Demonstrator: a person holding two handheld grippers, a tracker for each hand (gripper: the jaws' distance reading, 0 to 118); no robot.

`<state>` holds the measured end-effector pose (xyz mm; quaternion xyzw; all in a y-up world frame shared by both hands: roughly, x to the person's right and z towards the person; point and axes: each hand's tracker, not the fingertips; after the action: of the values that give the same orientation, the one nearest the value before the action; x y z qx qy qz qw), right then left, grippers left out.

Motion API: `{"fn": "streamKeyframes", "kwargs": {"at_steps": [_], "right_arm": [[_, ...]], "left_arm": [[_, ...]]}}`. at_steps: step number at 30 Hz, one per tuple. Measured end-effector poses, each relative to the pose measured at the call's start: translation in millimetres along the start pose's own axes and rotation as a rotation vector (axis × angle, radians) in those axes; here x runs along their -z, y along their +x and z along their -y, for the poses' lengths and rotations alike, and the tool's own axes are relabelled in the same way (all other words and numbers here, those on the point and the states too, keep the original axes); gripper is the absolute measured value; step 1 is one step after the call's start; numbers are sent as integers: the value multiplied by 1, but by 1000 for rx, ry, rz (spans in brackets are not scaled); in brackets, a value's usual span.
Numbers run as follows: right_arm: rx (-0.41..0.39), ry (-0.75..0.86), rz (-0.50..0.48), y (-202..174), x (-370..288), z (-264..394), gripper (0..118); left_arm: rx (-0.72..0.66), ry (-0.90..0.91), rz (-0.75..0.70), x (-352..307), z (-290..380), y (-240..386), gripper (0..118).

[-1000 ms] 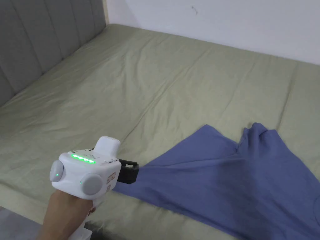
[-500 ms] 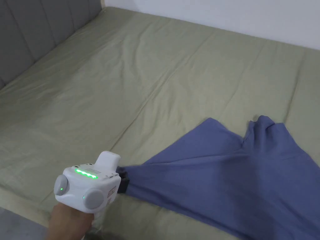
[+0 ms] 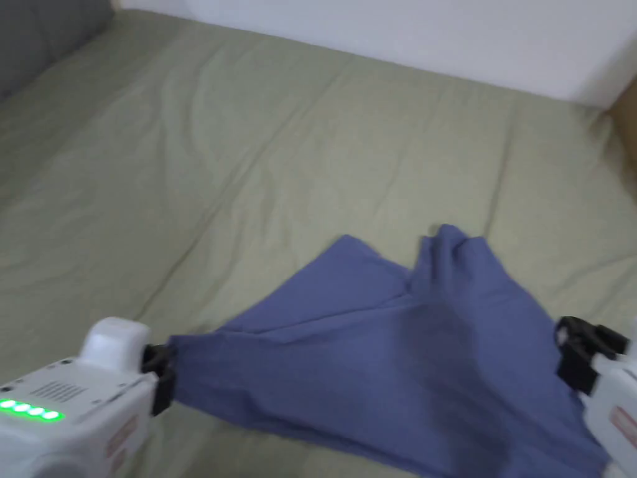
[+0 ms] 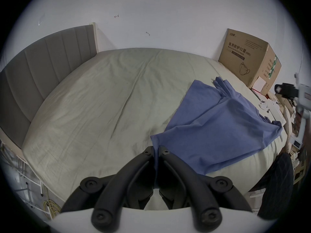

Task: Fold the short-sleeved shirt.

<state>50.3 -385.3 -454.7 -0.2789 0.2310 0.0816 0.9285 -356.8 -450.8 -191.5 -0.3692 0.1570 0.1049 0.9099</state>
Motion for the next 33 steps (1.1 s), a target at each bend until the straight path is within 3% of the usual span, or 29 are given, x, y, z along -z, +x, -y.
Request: {"fn": "streamKeyframes", "kwargs": {"at_steps": [4, 5, 7, 8, 11, 17, 19, 21, 22, 23, 24, 27, 33], "right_arm": [[10, -123, 22, 42, 77, -9, 6], [-6, -153, 24, 50, 97, -12, 25], [-6, -211, 23, 68, 138, -17, 94], [-4, -262, 17, 75, 160, -20, 118], [-5, -309, 8, 84, 209, -21, 118], [-58, -436, 20, 68, 270, -12, 116], [-88, -498, 61, 60, 272, -5, 98], [-3, -435, 39, 53, 259, -5, 78], [20, -432, 22, 52, 254, -6, 62], [57, -444, -39, 52, 247, -8, 31], [67, -448, -59, 50, 242, -9, 9], [16, -381, -44, 45, 212, -22, 5], [41, -155, -64, 36, 91, -56, 5]], "left_arm": [[-12, 0, 9, 0, -1, 1, 3], [-13, -1, 6, 0, -1, 2, 4], [-22, -6, 10, 0, -4, 5, 3], [-25, -9, 8, 0, -6, 6, 3], [-17, -25, -3, 1, -10, 9, 3], [-16, -43, -16, 6, -16, 12, 4], [-14, -44, -23, 6, -17, 14, 3], [-15, -46, -24, 6, -20, 14, 3], [-14, -44, -24, 7, -20, 13, 3], [-13, -44, -23, 7, -21, 14, 3], [-10, -44, -23, 7, -23, 15, 3], [0, -44, -24, 8, -24, 15, 3], [-15, 4, -17, -5, -21, 12, 3]]}}
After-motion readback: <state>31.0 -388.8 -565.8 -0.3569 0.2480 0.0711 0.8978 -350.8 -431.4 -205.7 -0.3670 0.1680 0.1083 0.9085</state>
